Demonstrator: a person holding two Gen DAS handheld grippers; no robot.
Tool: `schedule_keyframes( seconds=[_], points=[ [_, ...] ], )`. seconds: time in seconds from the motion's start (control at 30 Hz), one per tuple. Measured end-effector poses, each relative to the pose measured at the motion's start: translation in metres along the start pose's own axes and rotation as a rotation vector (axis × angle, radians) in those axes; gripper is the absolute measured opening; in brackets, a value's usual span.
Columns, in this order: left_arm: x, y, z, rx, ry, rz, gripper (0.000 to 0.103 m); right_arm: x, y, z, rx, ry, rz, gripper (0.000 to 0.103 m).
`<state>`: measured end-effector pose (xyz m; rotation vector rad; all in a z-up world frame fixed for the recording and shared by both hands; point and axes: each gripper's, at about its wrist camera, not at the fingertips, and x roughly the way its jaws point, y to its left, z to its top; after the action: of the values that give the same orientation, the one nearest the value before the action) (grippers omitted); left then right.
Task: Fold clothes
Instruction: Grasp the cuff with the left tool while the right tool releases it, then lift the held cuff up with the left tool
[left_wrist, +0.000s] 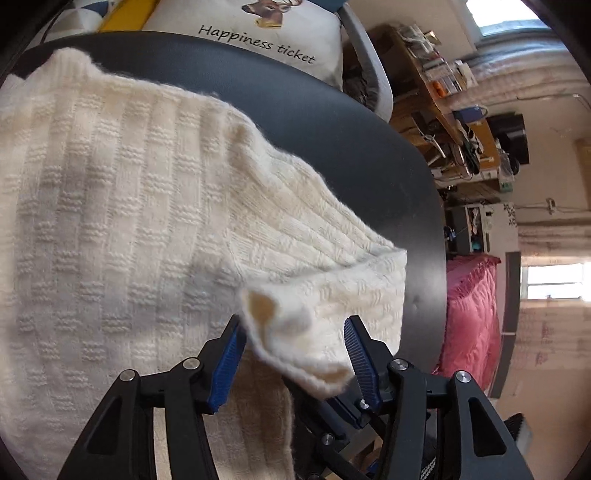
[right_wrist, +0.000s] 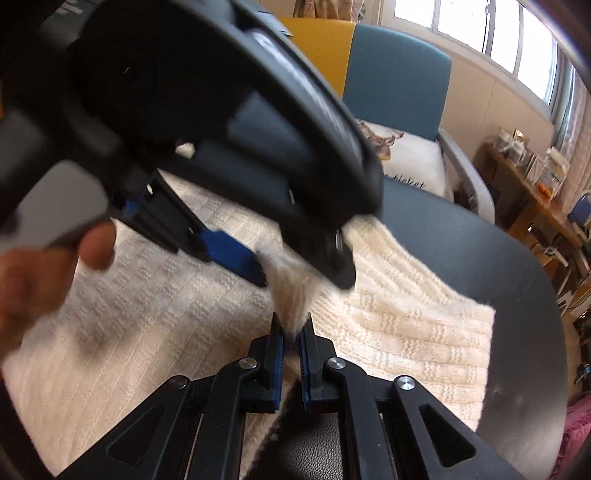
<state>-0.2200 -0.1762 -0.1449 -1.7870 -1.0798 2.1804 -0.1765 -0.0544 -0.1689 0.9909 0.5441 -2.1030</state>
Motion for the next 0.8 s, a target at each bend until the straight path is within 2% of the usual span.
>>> schedule_keyframes(
  seconds=[0.07, 0.13, 0.17, 0.2, 0.27, 0.47, 0.53, 0.63, 0.8],
  points=[
    [0.002, -0.005, -0.006, 0.028, 0.006, -0.007, 0.043, -0.002, 0.0, -0.001, 0.003, -0.011, -0.003, 0.007],
    [0.001, -0.006, -0.008, 0.033, -0.003, -0.008, 0.031, -0.003, -0.003, -0.004, 0.02, -0.021, 0.016, 0.012],
    [0.0, -0.006, -0.008, 0.04, -0.01, -0.001, 0.027, -0.004, -0.005, -0.006, 0.038, -0.021, 0.038, 0.02],
    [-0.001, -0.007, -0.007, 0.05, -0.022, 0.014, 0.02, -0.005, -0.008, -0.008, 0.057, -0.021, 0.062, 0.023],
    [-0.002, -0.006, -0.008, 0.064, -0.037, 0.03, 0.01, -0.01, -0.014, -0.011, 0.082, -0.033, 0.05, 0.023],
    [-0.006, -0.006, -0.013, 0.106, -0.088, 0.082, 0.007, -0.015, -0.04, -0.022, 0.207, -0.02, 0.042, 0.024],
    [-0.01, -0.007, -0.014, 0.116, -0.111, 0.087, 0.007, -0.018, -0.053, -0.033, 0.288, -0.011, 0.061, 0.024],
    [-0.028, -0.015, -0.014, 0.14, -0.16, 0.06, 0.006, -0.026, -0.077, -0.049, 0.446, -0.009, 0.109, 0.024],
    [-0.063, -0.039, -0.009, 0.179, -0.244, -0.001, 0.006, -0.043, -0.109, -0.095, 0.716, -0.039, 0.222, 0.024]
  ],
)
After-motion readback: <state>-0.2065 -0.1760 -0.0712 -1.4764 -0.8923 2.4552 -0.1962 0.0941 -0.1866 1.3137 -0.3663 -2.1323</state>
